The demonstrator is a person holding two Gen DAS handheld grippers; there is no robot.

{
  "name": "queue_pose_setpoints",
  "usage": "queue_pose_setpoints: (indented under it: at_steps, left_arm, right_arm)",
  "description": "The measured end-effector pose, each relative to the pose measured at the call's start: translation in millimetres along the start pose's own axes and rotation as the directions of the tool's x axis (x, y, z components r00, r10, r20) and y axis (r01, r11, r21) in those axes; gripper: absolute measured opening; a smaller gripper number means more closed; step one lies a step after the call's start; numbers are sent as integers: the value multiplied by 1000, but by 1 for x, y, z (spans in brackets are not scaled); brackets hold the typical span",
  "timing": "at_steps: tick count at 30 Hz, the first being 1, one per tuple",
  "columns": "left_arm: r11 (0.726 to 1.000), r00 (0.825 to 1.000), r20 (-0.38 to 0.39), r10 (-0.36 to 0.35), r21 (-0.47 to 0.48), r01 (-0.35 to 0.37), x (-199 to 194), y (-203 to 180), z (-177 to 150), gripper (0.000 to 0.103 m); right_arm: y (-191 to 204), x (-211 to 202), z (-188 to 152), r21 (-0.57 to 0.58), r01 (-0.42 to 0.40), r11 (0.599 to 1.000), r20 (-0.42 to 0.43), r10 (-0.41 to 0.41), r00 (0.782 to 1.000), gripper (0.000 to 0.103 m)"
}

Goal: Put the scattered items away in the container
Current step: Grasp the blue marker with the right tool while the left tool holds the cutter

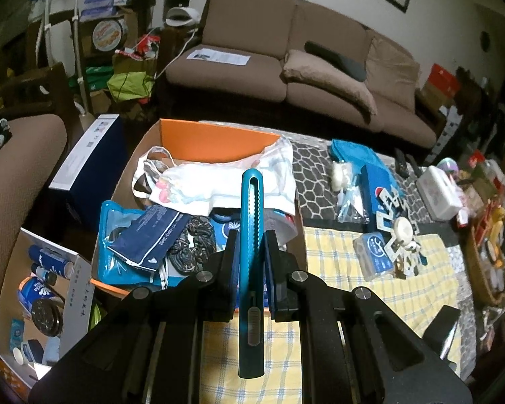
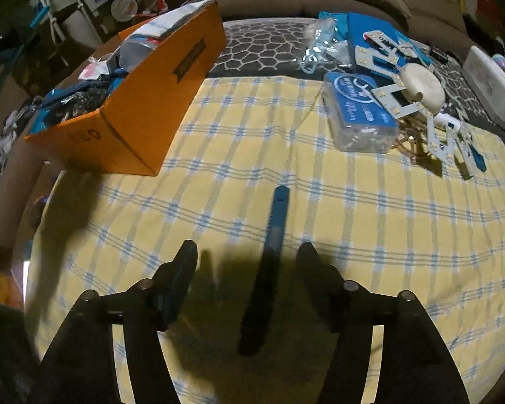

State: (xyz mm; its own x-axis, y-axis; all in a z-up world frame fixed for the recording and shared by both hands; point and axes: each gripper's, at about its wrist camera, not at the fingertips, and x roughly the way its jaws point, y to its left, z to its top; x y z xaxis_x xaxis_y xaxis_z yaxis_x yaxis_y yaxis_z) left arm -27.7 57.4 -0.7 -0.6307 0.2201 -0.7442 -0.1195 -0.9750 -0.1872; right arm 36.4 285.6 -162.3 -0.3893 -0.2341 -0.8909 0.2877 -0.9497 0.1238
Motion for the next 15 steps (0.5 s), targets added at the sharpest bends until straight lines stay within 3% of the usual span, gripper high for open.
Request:
queue_pose_setpoints:
  at_steps: [2,3,4,5,8,11,15]
  left_arm:
    - [1000,1000,3,3,5,-3,0,-1,0,13]
    - [1000,1000,2,5,7,-5,0,-2,-1,13]
    - [1000,1000,1,7,8,-7,0,-2,-1,13]
    - [1000,1000,0,8,8,-8,0,-2,-1,13]
    - [1000,1000,0,7,5,-7,0,-1,-1,13]
    - [1000,1000,0,8,8,-8,1,-1,-1,13]
    - [1000,1000,-3,9,10,-9,1,-1,-1,13]
  right_arm:
    - [9,7,-4,-42,67,997,-21,-68,997,64]
    - [12,10,-7,-59,91,994,-29,-93,995,61]
    - [14,13,-10,-69,96,993,-40,-98,994,50]
    - [15,12,-12,-69,100,993,-30,-102,994,49]
    - [9,9,-13,-52,109,993,-12,-110,994,16]
    - [-5,2,-11,18,64,998,6,-65,998,11]
    - [-5,-9,-8,11,89,996,44,-89,995,11]
